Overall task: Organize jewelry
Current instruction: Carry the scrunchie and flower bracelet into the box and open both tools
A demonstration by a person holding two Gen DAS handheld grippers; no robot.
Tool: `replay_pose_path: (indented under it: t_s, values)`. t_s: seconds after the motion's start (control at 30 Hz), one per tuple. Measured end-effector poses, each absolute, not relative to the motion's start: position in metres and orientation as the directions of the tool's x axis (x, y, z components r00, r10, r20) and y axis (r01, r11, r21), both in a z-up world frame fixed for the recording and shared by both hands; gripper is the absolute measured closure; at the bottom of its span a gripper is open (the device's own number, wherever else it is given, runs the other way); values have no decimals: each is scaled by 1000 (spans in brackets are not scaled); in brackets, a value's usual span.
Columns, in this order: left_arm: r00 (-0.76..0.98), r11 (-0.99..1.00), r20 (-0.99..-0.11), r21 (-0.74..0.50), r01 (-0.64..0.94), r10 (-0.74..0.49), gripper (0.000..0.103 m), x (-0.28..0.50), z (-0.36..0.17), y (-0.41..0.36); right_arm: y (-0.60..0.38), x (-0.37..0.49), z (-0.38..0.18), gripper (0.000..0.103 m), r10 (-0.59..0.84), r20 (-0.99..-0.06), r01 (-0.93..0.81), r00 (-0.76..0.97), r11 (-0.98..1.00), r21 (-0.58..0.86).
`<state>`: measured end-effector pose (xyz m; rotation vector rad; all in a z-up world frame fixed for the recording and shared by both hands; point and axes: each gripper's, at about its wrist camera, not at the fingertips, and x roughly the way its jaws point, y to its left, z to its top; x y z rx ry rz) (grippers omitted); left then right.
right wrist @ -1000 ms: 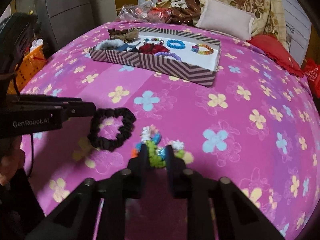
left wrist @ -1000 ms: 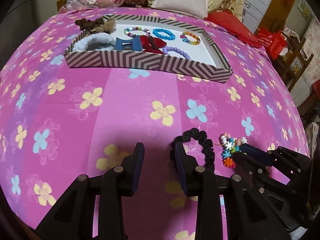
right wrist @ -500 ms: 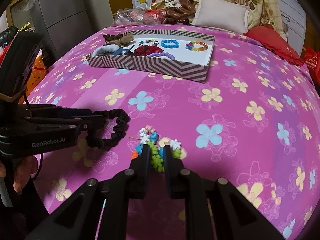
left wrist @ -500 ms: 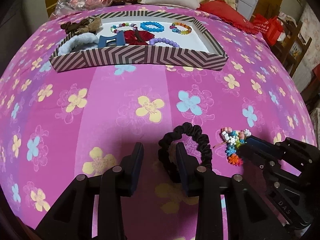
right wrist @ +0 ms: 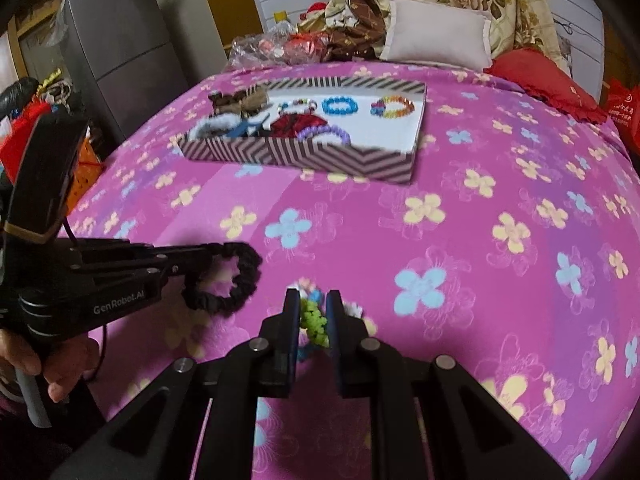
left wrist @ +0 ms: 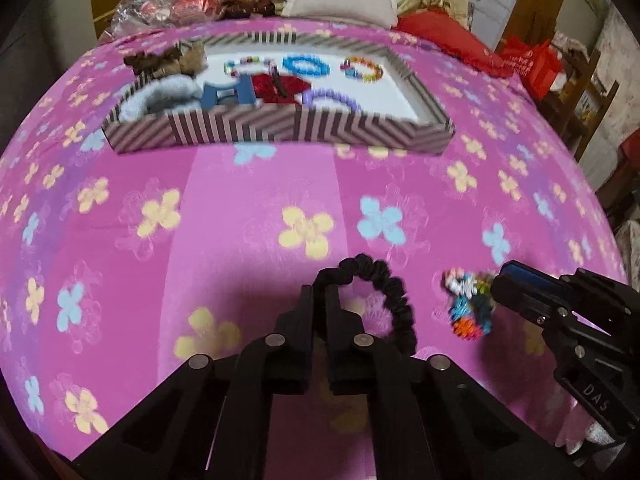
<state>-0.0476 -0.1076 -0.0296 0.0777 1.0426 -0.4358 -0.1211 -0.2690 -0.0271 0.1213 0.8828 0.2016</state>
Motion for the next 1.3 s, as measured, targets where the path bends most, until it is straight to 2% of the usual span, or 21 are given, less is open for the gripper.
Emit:
replay_pose_path:
  t_s: [0.27, 0.57, 0.8, 1.0, 1.3]
  values:
    - [484, 901, -796, -168, 400, -363, 95, -38, 11, -102, -275, -110, 7, 90, 231, -709, -141, 666, 973, 184]
    - [532, 911, -766, -165, 379, -360, 95, -19, 38, -101, -281, -87, 57, 90, 222, -650, -165, 727, 975, 148]
    - [557, 917, -754, -155, 366, -350, 95, -5, 49, -102, -290, -43, 85, 90, 215, -636, -166, 741, 977, 137]
    - [570, 925, -753, -136, 354, -329, 95, 13, 52, -106, -293, -4, 76, 90, 222, -654, -157, 723, 975, 158]
    - [549, 931, -776, -129, 342, -310, 95, 53, 45, -128, -305, 45, 26, 90, 222, -723, -119, 655, 974, 191]
